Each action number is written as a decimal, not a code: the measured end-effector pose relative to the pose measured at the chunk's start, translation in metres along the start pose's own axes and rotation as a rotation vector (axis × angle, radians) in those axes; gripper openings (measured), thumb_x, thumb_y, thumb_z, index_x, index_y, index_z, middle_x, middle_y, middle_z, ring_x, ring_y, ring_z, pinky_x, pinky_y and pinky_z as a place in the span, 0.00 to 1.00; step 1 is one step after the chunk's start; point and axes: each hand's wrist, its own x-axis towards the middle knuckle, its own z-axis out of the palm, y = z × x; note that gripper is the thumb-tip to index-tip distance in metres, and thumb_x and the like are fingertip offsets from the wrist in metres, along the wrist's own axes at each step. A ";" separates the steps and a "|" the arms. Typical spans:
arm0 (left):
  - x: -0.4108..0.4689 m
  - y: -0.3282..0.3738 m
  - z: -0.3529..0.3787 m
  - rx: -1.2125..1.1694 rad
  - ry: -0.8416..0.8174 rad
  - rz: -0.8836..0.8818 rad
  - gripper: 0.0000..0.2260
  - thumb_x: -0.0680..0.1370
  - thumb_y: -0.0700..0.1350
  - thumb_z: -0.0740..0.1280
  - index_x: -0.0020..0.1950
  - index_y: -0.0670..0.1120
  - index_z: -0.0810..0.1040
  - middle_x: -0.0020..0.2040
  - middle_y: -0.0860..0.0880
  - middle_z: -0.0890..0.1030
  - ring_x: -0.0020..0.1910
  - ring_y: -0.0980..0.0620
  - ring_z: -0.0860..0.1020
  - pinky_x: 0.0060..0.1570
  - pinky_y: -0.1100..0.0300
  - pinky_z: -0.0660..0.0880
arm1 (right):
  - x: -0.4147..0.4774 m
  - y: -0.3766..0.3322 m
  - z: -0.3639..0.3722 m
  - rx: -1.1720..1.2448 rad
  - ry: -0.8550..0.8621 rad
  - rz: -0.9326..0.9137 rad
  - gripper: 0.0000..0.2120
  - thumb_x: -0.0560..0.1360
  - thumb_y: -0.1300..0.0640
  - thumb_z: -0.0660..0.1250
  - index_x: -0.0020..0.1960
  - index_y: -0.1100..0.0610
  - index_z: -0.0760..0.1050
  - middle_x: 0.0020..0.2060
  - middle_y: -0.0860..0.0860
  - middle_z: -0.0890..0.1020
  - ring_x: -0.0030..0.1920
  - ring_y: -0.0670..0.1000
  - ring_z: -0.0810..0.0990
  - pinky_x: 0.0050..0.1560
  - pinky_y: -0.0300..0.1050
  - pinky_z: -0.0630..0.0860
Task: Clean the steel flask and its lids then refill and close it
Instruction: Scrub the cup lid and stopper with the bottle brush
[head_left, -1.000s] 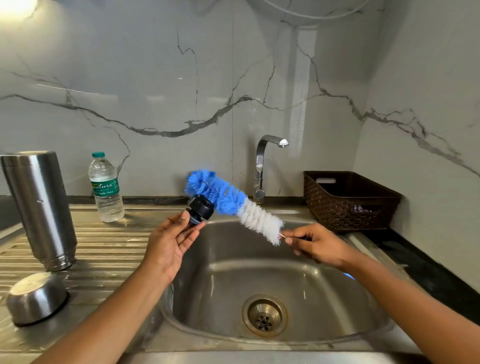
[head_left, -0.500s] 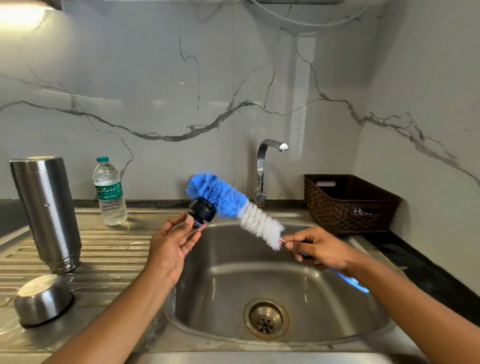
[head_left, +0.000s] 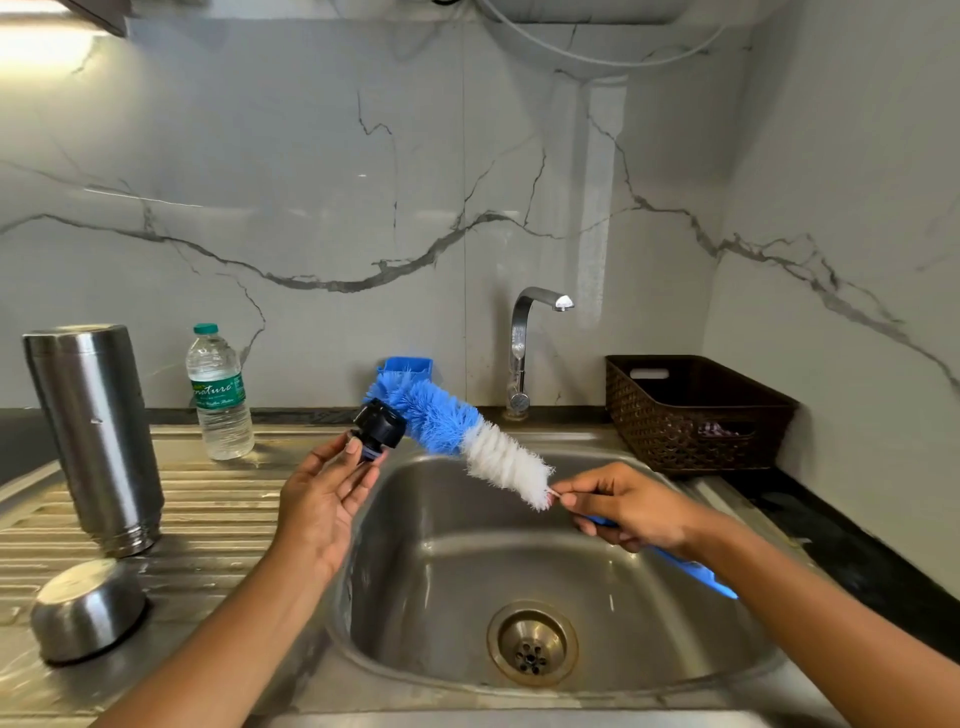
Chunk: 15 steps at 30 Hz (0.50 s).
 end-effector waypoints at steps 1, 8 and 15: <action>-0.001 0.000 0.000 0.011 -0.004 -0.006 0.06 0.76 0.35 0.64 0.47 0.45 0.76 0.37 0.47 0.85 0.37 0.53 0.84 0.39 0.65 0.80 | -0.001 0.000 0.000 -0.024 0.018 -0.015 0.10 0.79 0.59 0.61 0.55 0.55 0.80 0.27 0.49 0.71 0.22 0.44 0.61 0.21 0.35 0.56; -0.002 -0.002 0.000 0.004 0.036 -0.039 0.05 0.75 0.34 0.65 0.46 0.43 0.77 0.35 0.48 0.84 0.36 0.53 0.84 0.37 0.64 0.80 | 0.008 -0.007 0.013 -0.246 0.142 -0.173 0.09 0.79 0.61 0.62 0.48 0.57 0.82 0.25 0.43 0.78 0.23 0.37 0.69 0.26 0.28 0.64; -0.004 -0.006 0.006 0.012 0.011 -0.074 0.04 0.76 0.35 0.65 0.47 0.43 0.77 0.37 0.46 0.85 0.37 0.51 0.84 0.38 0.64 0.81 | 0.008 -0.002 0.004 -0.344 0.186 -0.210 0.12 0.78 0.61 0.63 0.49 0.45 0.80 0.29 0.44 0.79 0.25 0.38 0.69 0.29 0.27 0.64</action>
